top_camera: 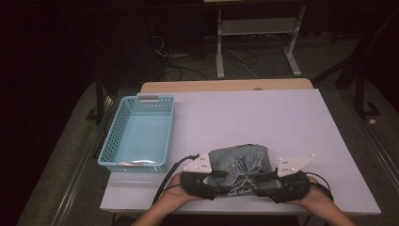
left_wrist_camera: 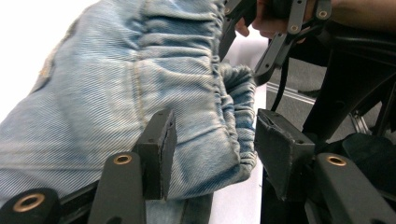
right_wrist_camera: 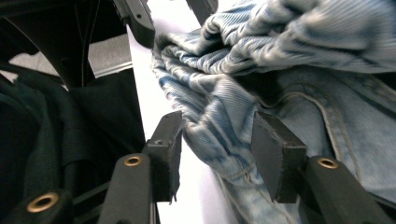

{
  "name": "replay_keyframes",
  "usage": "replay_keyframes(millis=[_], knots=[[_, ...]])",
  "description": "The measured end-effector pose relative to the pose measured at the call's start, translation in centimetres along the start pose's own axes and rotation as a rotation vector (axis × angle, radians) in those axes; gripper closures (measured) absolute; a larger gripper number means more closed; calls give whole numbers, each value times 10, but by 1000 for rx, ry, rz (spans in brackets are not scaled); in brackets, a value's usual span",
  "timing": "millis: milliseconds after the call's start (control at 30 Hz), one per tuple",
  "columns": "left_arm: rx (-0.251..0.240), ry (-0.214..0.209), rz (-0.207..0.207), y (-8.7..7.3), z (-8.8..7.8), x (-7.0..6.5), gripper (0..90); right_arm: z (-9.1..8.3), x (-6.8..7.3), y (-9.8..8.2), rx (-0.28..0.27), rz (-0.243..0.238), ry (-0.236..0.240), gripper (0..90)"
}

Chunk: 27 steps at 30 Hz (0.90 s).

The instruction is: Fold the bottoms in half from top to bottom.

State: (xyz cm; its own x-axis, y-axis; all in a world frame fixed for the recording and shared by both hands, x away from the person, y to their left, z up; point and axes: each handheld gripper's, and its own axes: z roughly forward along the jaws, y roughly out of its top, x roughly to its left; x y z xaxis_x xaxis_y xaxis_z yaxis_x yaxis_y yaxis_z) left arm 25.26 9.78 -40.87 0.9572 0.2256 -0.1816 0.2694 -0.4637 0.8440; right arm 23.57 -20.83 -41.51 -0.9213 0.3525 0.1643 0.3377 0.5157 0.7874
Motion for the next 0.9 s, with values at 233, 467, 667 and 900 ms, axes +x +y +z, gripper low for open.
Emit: replay_keyframes(millis=[233, 467, 667, 900], knots=[[-19, 33, -14, -3, -16, 3, 516, -23, -10, -12, -32, 81, -44, 532], [-7, 87, -53, 3, -19, 17, 656, -37, -29, -9, -31, 144, -118, 658], [-1, 101, -94, 14, -16, 35, 819, -42, -45, 3, -52, 147, -139, 830], [-1, 132, -112, 29, -8, 55, 897, -43, -65, 22, -101, 144, -147, 888]])
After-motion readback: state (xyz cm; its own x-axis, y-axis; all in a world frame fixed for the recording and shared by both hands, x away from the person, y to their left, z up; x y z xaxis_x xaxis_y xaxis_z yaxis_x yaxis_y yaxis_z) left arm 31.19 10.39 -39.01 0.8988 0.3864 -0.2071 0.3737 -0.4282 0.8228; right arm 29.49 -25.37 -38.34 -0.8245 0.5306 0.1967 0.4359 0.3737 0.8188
